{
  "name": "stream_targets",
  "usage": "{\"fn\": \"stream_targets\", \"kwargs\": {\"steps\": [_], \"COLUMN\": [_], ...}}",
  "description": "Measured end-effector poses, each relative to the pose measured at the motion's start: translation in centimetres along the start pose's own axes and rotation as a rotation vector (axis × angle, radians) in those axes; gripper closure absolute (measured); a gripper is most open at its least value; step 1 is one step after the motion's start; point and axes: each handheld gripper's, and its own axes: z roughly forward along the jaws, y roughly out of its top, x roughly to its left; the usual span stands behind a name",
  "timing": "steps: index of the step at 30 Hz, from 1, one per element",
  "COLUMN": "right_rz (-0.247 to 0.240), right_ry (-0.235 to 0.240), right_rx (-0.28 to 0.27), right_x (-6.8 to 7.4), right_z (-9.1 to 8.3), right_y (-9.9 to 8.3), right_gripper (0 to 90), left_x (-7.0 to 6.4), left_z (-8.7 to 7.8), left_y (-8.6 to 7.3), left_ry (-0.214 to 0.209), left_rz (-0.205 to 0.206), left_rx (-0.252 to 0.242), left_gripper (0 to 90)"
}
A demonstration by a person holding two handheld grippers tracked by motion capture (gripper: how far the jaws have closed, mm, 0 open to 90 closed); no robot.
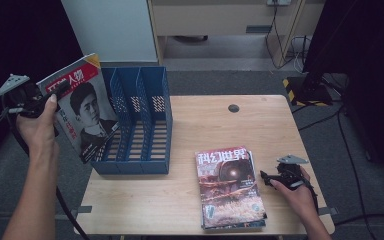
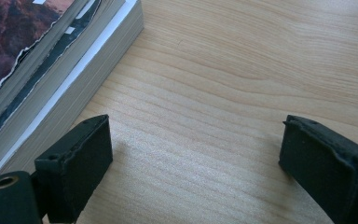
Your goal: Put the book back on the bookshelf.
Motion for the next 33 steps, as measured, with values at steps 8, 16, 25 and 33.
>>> {"fn": "stream_targets", "kwargs": {"steps": [8,16,25,33], "right_rz": [0.000,-0.006,0.000,0.000], "right_ry": [0.002,0.002,0.001,0.001], "right_rx": [0.000,-0.001,0.002,0.002], "right_x": [0.0,0.0,0.1,0.1], "right_z": [0.0,0.0,-0.1,-0.1], "right_y": [0.0,0.0,0.0,0.0], "right_gripper": [9.4,9.4,9.4,9.4], "left_x": [0.2,0.5,0.4,0.5], "left_z": [0.5,0.7,1.2,1.4], "left_y": [-0.4,-0.8,-1.2,-1.4], "left_ry": [0.009,0.010,-0.002,-0.004], "left_rz": [-0.009,-0.016,-0.017,-0.017], "left_rx": [-0.011,-0.017,-0.026,-0.033], "left_gripper": [86.3,86.3,86.3,86.3]}}
